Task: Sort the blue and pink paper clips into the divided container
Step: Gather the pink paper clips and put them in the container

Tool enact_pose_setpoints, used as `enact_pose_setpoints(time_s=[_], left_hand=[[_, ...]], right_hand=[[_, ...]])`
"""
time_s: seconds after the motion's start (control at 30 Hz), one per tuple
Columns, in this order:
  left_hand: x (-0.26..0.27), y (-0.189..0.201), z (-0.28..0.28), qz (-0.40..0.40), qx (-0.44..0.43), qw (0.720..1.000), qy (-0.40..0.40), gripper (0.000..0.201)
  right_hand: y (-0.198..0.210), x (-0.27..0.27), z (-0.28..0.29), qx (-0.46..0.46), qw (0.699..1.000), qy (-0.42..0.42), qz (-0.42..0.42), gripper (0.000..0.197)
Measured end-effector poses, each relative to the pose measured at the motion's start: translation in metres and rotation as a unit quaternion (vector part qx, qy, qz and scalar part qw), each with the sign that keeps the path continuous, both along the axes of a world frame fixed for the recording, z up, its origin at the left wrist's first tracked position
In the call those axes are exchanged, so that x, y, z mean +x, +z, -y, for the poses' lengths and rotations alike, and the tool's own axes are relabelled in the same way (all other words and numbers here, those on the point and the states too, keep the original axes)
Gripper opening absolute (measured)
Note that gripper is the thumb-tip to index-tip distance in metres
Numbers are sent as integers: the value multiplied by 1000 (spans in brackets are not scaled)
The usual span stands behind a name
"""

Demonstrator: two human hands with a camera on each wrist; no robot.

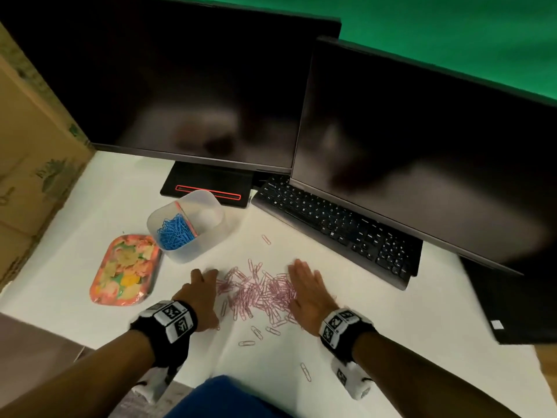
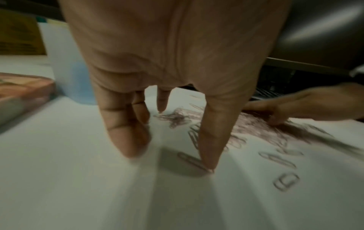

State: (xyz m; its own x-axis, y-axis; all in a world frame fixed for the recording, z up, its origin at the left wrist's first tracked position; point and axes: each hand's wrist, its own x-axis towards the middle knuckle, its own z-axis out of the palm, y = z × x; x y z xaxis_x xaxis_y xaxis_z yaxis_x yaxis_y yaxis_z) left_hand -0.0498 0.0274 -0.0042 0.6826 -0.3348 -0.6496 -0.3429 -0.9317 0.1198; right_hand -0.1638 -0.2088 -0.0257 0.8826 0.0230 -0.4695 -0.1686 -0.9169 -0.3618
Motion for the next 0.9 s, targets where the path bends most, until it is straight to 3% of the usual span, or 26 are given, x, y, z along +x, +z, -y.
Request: enact_pose_setpoints(time_s=[0.17,0.3,0.37,0.43,0.57,0.63,0.8,0.9], left_hand=[[-22,-11,18,-16,-96,994,-49,80],[-31,-12,28,-36,-168,979,-106,62],[-29,-7,22,-9,-165,981,-98,76],[-22,-4,9,25,-135,989,-60,102],[-2,-1,-7,30,-57,997,-34,140],[4,-1,0,27,-53,996,-62,149],[-9,4,36,-8,-101,985,-138,129],[-23,1,53,-31,-142,980,-137,108]], right_hand=[[1,-15,-25,45,995,88,-5,72],[20,-37,-12,132,991,0,22,78],[30,-57,5,78,993,-67,54,85],[40,-81,20,23,994,-102,33,82],[31,-111,0,54,993,0,-108,43],[18,-103,-17,63,991,15,-113,33],[13,-56,-24,113,987,-110,-20,15],[20,-47,-9,97,979,-179,19,23]])
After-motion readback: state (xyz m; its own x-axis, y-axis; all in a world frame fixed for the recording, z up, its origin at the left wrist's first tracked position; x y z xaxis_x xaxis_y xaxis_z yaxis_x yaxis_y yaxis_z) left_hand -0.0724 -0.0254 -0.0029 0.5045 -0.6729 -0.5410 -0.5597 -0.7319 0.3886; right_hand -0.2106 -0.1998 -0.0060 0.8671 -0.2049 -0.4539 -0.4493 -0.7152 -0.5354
